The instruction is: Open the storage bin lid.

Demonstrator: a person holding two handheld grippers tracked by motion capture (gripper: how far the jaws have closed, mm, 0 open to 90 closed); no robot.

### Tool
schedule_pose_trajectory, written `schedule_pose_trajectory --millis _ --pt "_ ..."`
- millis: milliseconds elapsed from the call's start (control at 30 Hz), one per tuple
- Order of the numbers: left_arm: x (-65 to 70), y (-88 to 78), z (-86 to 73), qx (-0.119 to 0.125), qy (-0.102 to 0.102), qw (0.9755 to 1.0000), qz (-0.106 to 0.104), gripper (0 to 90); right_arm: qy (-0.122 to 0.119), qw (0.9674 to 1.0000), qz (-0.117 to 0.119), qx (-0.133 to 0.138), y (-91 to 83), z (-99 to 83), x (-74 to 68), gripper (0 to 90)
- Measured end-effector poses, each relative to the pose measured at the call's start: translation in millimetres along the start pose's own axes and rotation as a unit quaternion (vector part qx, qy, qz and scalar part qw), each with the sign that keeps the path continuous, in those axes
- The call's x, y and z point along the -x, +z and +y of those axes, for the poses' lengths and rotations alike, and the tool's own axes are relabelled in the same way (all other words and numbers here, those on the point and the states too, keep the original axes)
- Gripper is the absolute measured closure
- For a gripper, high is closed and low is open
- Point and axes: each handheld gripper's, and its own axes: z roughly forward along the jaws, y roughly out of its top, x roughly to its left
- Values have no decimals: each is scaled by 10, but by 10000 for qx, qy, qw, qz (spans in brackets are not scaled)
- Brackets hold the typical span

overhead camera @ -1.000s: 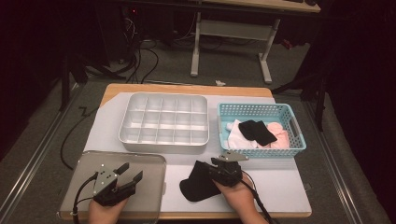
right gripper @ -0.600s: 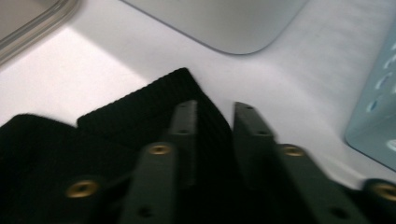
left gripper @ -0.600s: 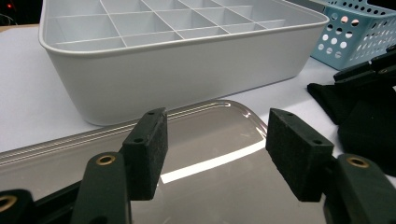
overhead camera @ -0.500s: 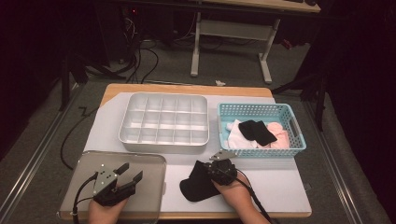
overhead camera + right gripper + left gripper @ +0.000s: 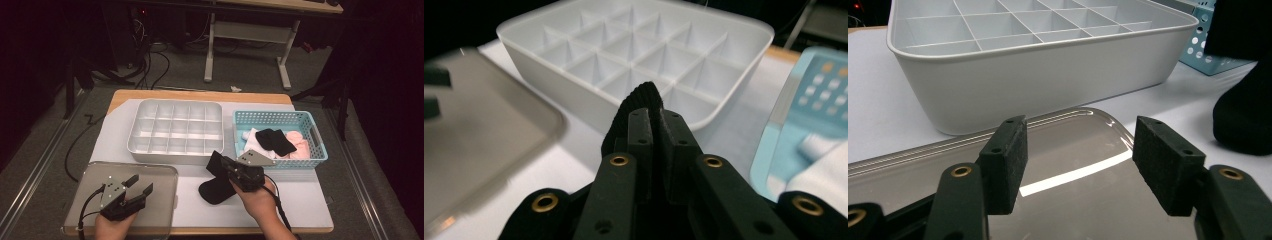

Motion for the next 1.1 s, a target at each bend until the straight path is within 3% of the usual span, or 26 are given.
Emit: schedule_pose_trajectory --millis 100,233,467,600,767,900,1100 --pt "1 -6 2 3 3 10000 4 393 -24 9998 -11 195 -59 66 -32 841" --pt "-3 -10 -1 7 -2 10000 0 393 3 9998 -54 215 -89 -13 -22 840" --pt "6 3 -4 -5 3 10000 1 393 296 9994 -192 34 -251 -470 87 833" --pt "18 15 -2 -18 30 10000 -1 394 399 9985 -374 -101 -402 -755 109 829" --pt "46 28 6 -24 51 10000 -13 393 644 9965 -433 -318 -494 -1013 166 826" --pt "53 34 6 -28 55 10000 -9 394 755 9946 -504 -503 -517 -1159 212 824" --pt "52 46 -5 -62 68 10000 -17 394 867 9926 -685 -510 -530 -1207 329 817"
